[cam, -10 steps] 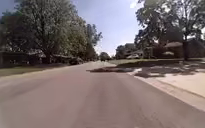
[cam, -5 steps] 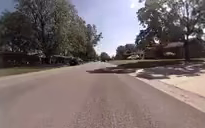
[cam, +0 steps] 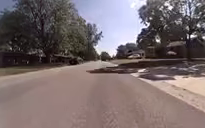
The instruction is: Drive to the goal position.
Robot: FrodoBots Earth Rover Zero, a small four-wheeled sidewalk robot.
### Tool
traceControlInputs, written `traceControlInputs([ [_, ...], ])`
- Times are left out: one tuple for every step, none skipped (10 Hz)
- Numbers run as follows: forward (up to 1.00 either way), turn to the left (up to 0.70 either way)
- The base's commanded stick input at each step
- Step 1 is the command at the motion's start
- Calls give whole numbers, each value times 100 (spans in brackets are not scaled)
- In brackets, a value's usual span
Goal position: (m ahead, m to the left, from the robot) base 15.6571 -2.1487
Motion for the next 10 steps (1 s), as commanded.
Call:
traceControlInputs([
  [50, 0],
  [50, 0],
  [50, 0],
  [50, 0],
  [50, 0],
  [50, 0],
  [50, 0],
  [50, 0],
  [50, 0],
  [50, 0],
])
